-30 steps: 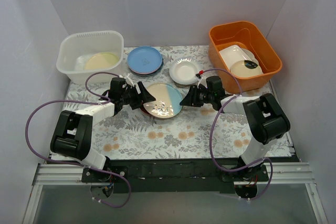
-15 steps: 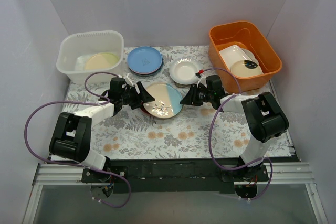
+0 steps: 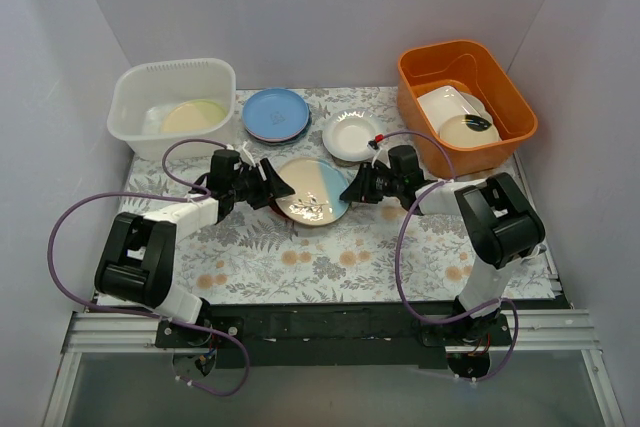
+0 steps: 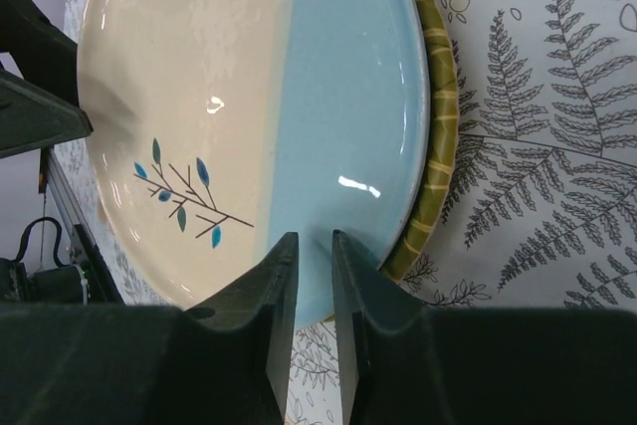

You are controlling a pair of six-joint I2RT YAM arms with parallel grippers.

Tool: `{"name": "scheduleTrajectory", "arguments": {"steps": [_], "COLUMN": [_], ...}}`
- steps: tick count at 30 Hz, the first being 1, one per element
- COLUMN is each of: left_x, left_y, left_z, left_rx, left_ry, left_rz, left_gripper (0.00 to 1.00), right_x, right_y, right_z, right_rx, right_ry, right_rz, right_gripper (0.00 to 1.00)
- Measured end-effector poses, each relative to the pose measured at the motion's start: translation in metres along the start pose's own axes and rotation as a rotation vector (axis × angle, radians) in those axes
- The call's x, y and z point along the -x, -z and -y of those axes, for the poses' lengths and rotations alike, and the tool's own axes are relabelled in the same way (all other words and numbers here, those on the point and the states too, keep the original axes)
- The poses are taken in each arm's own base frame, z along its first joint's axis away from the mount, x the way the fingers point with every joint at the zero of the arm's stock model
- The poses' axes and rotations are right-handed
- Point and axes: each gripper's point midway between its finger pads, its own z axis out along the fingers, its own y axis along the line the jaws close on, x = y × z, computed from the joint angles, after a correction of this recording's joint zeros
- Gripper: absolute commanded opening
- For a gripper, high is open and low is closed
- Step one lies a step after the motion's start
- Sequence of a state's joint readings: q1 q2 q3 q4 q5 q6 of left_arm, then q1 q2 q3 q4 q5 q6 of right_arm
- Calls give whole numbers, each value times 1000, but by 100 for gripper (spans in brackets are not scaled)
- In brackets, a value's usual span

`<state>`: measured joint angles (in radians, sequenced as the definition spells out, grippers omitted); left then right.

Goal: Place the plates into the plastic bin on the countertop
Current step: Pick up the plate at the center of the board.

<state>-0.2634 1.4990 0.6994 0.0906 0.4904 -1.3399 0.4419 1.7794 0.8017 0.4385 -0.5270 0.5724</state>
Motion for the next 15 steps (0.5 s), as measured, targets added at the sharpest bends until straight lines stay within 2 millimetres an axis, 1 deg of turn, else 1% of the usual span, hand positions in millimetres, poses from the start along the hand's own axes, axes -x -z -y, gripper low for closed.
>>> {"name": "scheduleTrajectory", "arguments": {"steps": [1,3,6,8,10,11,13,14,15], "left_x": [-1,-1,-1,-1,0,0,1,1,2], "left_y": [-1,-2,-5,-7,-8,-8,-9,-8,-8], "left_z": [1,2,1,0,-1,0,1,3,8], "left_rx": [-4,-7,-10,-8,-6,-6,-10,-20,-42], "left_ry": [0,-4,-2,-1,0,2,6,12,13], "left_rz": [-1,0,0,1,5,7,9,7,9], "left_gripper": [52,52,43,32,26,18,8,0,0], "right_x": [0,-1,0,0,1,1,2,2,1], "right_y": [-1,-2,-4,-5,-6,-6,-7,-7,-7], "right_z": [0,-1,-2,-3,-4,-5,-6,-6,-7], "right_rx": [1,11,20,30,43,46,53,56,64], "right_ry": [0,4,8,12,16,17,20,19,19], "right_rz": [0,-1,5,7,9,10,11,11,9], "right_gripper": [28,27,27,27,27,27,27,27,27]}}
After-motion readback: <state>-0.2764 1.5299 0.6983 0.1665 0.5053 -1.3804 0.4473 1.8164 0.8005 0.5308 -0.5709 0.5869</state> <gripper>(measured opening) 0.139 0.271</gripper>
